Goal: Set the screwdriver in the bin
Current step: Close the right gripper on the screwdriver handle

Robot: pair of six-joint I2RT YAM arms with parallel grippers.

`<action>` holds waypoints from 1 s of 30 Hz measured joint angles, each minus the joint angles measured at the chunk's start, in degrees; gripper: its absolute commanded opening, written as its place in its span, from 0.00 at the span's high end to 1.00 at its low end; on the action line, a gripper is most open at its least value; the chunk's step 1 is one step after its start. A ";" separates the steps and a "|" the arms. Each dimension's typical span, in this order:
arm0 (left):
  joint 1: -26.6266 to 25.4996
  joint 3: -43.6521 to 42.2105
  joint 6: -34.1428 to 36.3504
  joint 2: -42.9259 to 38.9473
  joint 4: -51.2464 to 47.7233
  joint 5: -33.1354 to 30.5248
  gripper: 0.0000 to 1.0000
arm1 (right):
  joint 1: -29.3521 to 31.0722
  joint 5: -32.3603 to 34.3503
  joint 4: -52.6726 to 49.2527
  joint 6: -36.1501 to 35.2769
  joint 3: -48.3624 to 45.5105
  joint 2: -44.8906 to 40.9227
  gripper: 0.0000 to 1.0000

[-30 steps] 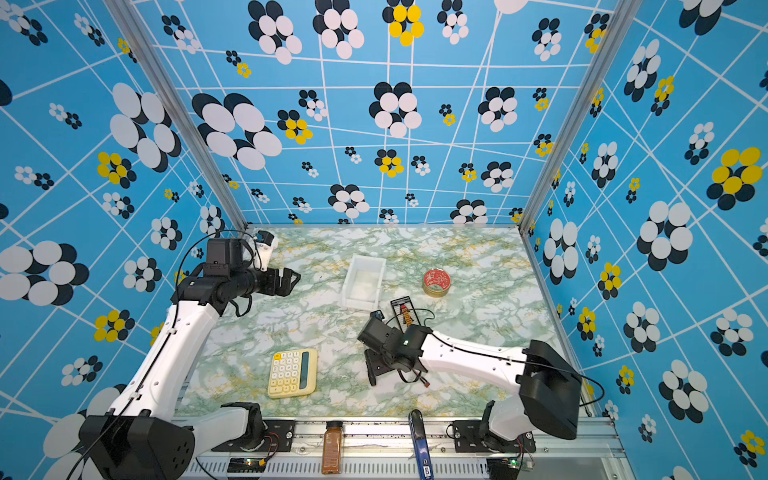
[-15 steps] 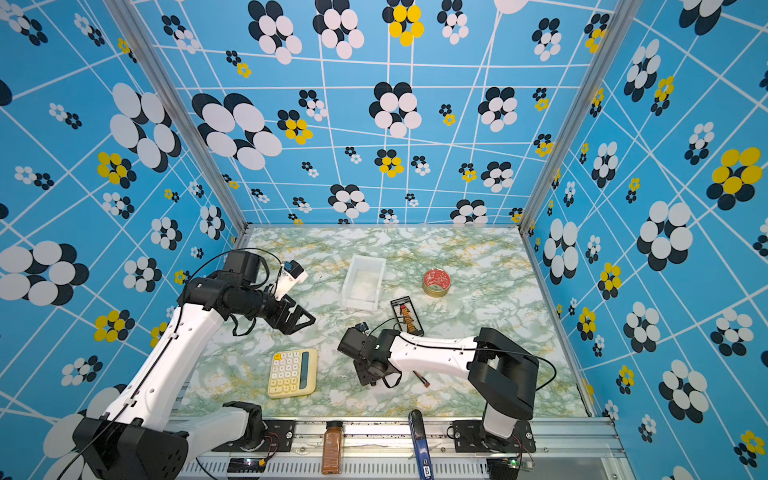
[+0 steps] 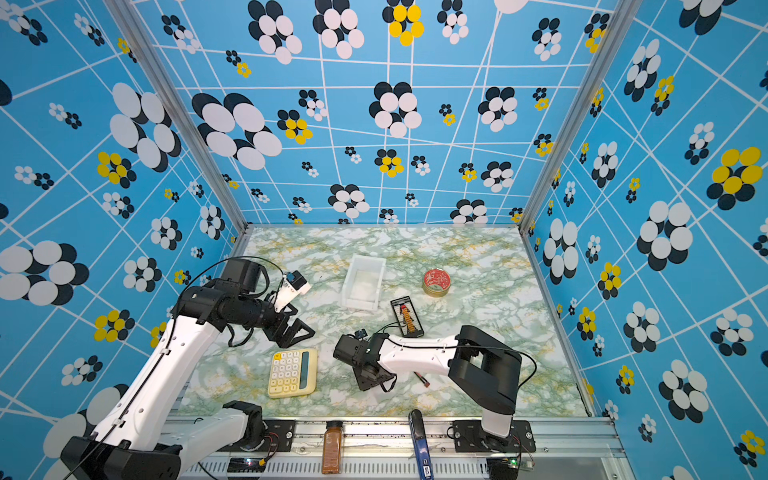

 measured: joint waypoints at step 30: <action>-4.87 -0.35 -1.09 -0.09 3.10 -6.43 0.01 | 0.87 3.02 -2.29 1.03 0.50 -1.84 0.89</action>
